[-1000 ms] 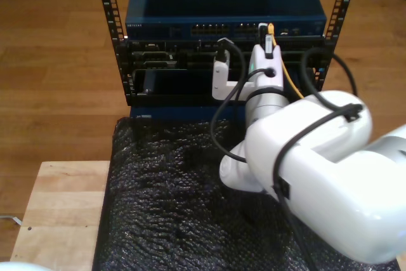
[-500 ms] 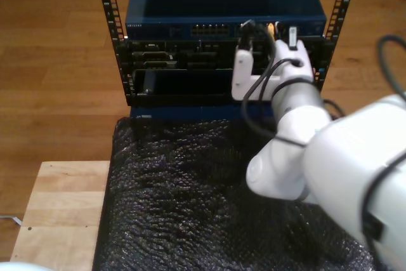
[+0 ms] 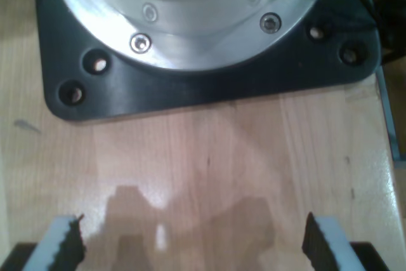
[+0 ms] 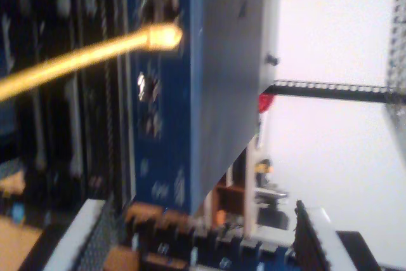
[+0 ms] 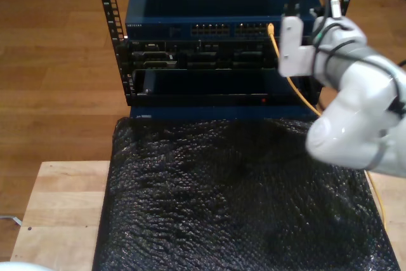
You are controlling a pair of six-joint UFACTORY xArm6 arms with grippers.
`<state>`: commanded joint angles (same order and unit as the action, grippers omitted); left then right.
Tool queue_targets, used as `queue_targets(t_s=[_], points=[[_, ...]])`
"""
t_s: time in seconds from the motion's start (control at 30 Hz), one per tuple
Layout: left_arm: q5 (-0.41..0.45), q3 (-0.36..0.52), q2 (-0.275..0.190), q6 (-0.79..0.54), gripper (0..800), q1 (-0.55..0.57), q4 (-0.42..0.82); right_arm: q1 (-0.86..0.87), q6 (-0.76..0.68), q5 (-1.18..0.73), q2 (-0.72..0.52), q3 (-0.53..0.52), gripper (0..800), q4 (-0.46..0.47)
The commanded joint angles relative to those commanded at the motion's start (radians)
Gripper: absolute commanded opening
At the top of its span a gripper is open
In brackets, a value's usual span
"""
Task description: Grab the cable and plug it in
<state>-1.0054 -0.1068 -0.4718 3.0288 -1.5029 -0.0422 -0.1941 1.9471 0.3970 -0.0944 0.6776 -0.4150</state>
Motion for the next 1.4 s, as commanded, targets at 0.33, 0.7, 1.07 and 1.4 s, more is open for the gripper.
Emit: queue_targets(t_s=[0.33, 0.7, 1.07, 1.4], points=[[0.0, 0.0, 0.0, 0.0, 800, 0.0, 0.0, 0.23, 0.144, -0.404, -0.115, 0.009, 735, 0.015], [0.0, 0.0, 0.0, 0.0, 800, 0.0, 0.0, 0.497, 0.341, -0.83, -0.241, 0.0, 788, 0.015], [0.0, 0.0, 0.0, 0.0, 800, 0.0, 0.0, 0.778, 0.519, -1.129, -0.373, -0.081, 789, 0.015], [0.0, 0.0, 0.0, 0.0, 800, 0.0, 0.0, 1.08, 0.675, -1.476, -0.411, -0.092, 794, 0.037]])
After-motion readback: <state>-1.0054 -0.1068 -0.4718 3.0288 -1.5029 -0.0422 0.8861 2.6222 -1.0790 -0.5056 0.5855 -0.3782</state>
